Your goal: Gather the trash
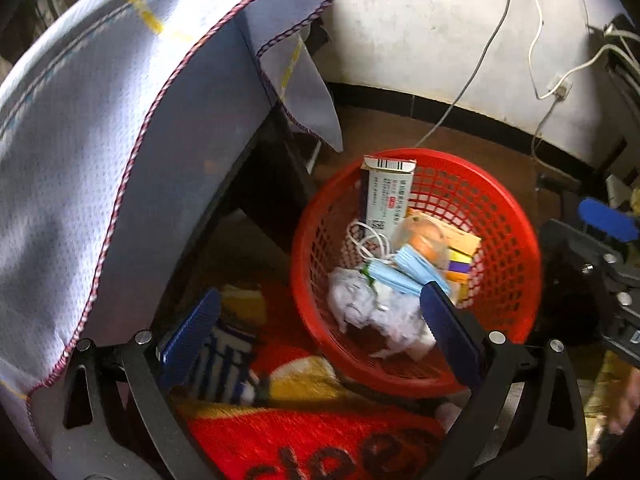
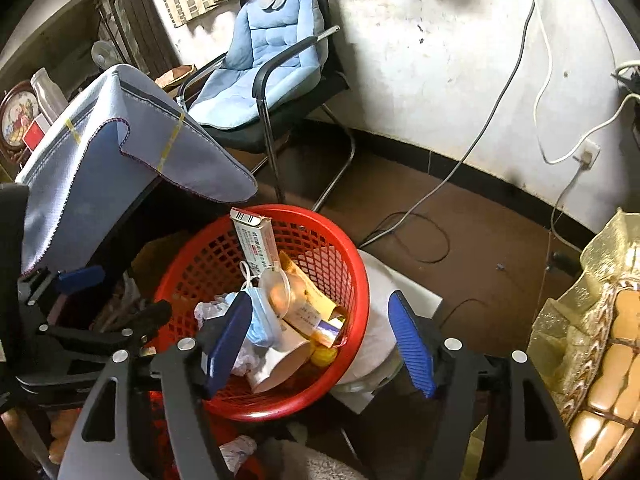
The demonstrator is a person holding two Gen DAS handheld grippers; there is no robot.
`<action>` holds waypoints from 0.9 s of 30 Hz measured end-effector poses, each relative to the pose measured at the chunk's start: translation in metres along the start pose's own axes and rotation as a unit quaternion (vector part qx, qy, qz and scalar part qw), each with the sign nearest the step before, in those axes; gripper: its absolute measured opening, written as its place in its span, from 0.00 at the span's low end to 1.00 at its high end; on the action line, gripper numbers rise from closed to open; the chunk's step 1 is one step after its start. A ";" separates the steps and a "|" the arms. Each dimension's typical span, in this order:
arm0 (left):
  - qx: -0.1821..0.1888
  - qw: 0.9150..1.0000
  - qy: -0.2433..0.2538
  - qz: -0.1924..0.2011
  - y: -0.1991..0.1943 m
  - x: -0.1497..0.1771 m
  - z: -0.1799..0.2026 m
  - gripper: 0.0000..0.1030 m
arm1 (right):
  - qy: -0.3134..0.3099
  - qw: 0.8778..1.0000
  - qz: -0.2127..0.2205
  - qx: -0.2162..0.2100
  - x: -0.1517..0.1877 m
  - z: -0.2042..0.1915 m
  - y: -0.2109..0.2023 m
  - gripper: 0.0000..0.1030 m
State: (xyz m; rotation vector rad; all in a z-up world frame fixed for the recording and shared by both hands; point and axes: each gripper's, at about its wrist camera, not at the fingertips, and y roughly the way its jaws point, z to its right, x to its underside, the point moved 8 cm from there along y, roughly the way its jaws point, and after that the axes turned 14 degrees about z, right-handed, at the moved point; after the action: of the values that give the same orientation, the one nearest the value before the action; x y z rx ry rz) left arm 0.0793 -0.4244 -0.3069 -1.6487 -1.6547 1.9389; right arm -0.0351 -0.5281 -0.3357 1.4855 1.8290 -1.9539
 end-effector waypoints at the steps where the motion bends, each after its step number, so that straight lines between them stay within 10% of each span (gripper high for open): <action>1: -0.001 1.000 0.005 0.000 0.002 0.001 0.001 0.93 | -0.003 1.000 -0.001 0.004 0.000 0.000 0.000 0.70; 27: 0.018 0.999 0.014 -0.025 0.021 0.013 0.005 0.93 | -0.001 0.999 -0.043 0.008 0.019 -0.003 0.015 0.73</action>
State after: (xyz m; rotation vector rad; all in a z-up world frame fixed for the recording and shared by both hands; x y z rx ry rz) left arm 0.0812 -0.4276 -0.3318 -1.5985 -1.6242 1.9039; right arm -0.0338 -0.5206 -0.3586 1.4326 1.9124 -2.0113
